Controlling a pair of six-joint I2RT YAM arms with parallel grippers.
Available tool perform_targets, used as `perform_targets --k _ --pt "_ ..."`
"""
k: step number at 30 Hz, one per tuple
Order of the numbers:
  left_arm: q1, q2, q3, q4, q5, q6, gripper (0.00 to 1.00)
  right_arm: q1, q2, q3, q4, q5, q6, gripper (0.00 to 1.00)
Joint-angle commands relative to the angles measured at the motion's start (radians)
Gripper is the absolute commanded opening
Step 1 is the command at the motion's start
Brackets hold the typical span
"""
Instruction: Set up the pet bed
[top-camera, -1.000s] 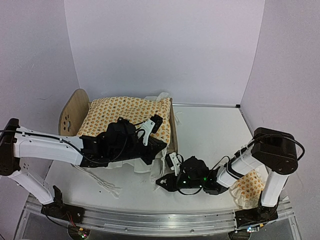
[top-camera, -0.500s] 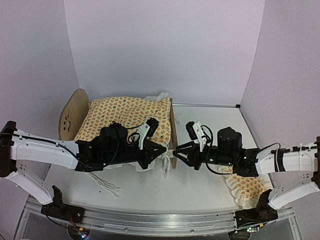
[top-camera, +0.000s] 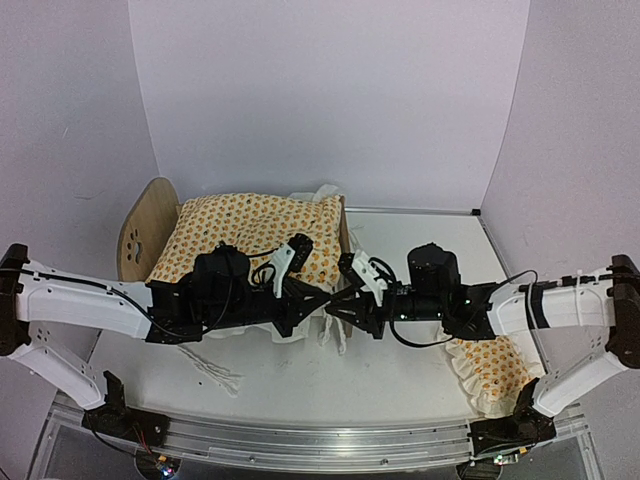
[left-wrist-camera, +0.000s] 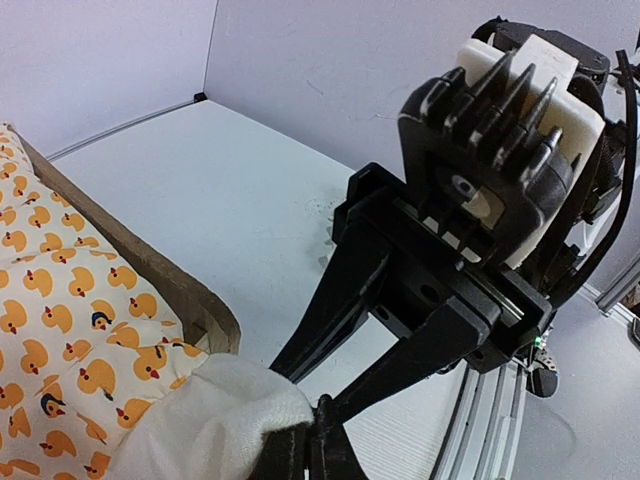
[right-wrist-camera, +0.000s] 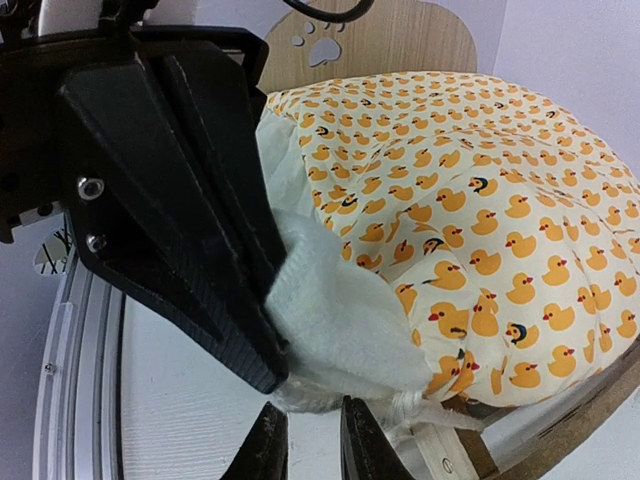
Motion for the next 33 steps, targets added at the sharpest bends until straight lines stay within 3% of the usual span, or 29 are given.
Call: perform_targets --k 1,7,15,16,17,20,21,25,29,30,33 --pt "-0.003 -0.045 0.009 0.080 0.018 -0.005 0.00 0.004 0.026 0.073 0.018 -0.015 -0.060 0.20" --pt "-0.003 -0.040 0.008 0.079 0.020 -0.005 0.00 0.005 0.036 0.095 0.000 -0.012 -0.060 0.03" --pt "-0.003 -0.036 0.014 0.059 -0.057 -0.014 0.00 0.003 -0.003 0.062 -0.054 0.009 0.018 0.00" --pt "-0.002 -0.039 0.020 0.038 -0.076 -0.027 0.03 0.005 -0.004 0.067 -0.065 0.037 0.053 0.00" --pt "-0.001 -0.044 0.025 0.014 -0.092 -0.039 0.12 0.005 -0.003 0.073 -0.079 0.065 0.096 0.00" --pt "-0.001 -0.077 0.016 -0.034 -0.087 -0.082 0.42 0.003 0.026 0.138 -0.189 0.110 0.283 0.00" --pt "-0.002 -0.095 0.003 -0.040 -0.065 -0.101 0.56 0.004 0.044 0.168 -0.240 0.090 0.347 0.00" --pt "-0.003 -0.181 -0.054 -0.072 0.038 -0.179 0.63 0.004 0.042 0.229 -0.406 0.074 0.533 0.00" --pt "-0.046 -0.209 -0.104 -0.073 0.101 -0.271 0.63 0.004 0.010 0.229 -0.487 0.100 0.653 0.00" --pt "-0.089 -0.205 -0.107 -0.072 0.068 -0.265 0.62 0.004 0.010 0.233 -0.494 0.096 0.675 0.00" --pt "-0.285 -0.195 -0.138 -0.008 -0.219 -0.207 0.60 0.006 0.014 0.243 -0.499 0.084 0.722 0.00"
